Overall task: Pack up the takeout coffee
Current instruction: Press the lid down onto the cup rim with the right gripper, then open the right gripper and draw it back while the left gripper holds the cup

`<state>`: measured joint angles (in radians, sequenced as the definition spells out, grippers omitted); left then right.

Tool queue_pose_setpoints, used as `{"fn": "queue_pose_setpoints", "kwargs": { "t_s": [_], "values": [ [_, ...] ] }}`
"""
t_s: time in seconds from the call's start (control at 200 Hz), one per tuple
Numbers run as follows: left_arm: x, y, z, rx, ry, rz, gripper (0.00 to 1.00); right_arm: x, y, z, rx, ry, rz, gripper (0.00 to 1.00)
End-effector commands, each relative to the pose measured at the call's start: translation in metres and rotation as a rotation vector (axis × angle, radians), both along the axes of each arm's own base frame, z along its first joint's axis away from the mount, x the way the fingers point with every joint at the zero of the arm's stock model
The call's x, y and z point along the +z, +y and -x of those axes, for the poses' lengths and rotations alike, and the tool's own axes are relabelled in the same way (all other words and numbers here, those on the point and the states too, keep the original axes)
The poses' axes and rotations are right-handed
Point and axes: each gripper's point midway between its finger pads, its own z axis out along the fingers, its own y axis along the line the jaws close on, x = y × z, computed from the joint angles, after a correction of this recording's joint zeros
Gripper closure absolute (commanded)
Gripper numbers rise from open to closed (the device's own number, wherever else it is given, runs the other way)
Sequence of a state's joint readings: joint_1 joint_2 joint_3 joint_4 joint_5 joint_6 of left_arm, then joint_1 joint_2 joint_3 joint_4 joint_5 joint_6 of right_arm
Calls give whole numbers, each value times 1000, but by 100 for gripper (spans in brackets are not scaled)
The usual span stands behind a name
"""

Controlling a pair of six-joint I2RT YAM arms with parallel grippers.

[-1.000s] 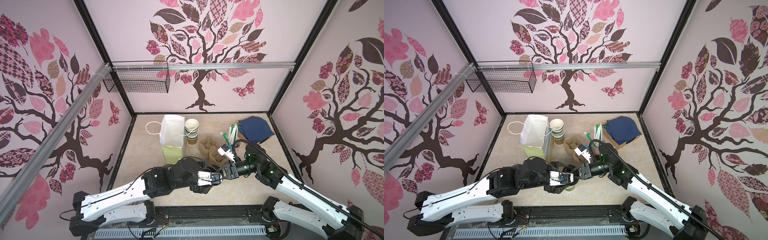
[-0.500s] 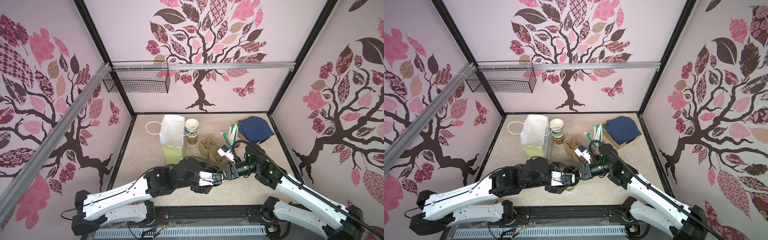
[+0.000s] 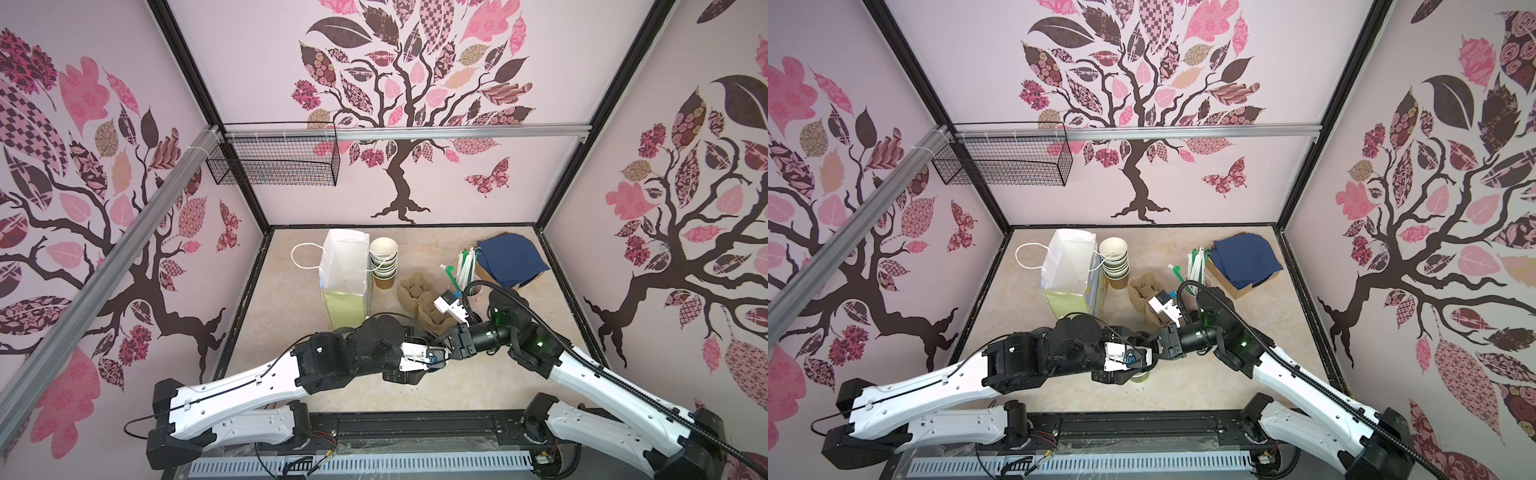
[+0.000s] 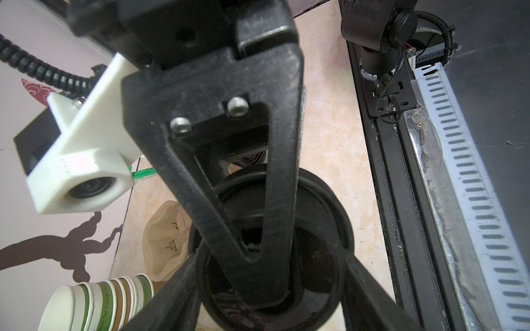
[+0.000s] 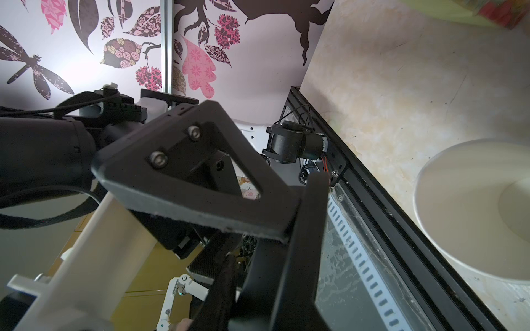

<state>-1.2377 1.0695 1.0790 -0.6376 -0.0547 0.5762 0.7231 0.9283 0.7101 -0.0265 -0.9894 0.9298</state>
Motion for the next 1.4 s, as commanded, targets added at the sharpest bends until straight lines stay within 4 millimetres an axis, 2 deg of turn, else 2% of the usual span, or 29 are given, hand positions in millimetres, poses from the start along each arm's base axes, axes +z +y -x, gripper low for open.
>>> {"fn": "queue_pose_setpoints", "kwargs": {
  "t_s": [0.0,0.17,0.295,0.435,0.685,0.78,0.935,0.96,1.06,1.176,1.316,1.396],
  "values": [
    [11,-3,0,3,1,19,35,17,-1,2,14,-68,-48,77],
    [10,-1,-2,25,11,18,39,18,1,-1,3,-76,-37,68],
    [9,-1,-2,29,9,16,39,13,0,-5,-20,-87,2,55],
    [10,-1,-3,31,7,14,42,11,-1,-7,-33,-91,17,52],
    [9,2,-2,39,16,12,44,9,-6,-17,-106,-138,62,35],
    [8,5,-1,48,30,11,44,16,-9,-21,-147,-186,50,17],
    [6,12,0,74,56,7,46,23,-21,-26,-229,-268,60,8],
    [6,13,0,78,59,9,46,23,-24,-28,-252,-279,69,3],
    [5,16,1,95,80,10,46,20,-41,-42,-388,-329,129,0],
    [-1,23,2,145,133,-10,46,2,-79,-62,-601,-351,297,1],
    [-21,36,-1,263,225,-90,47,-17,-139,-73,-870,-345,497,3],
    [-34,39,-1,330,284,-138,47,-23,-179,-72,-1027,-322,595,3]
  ]
}}
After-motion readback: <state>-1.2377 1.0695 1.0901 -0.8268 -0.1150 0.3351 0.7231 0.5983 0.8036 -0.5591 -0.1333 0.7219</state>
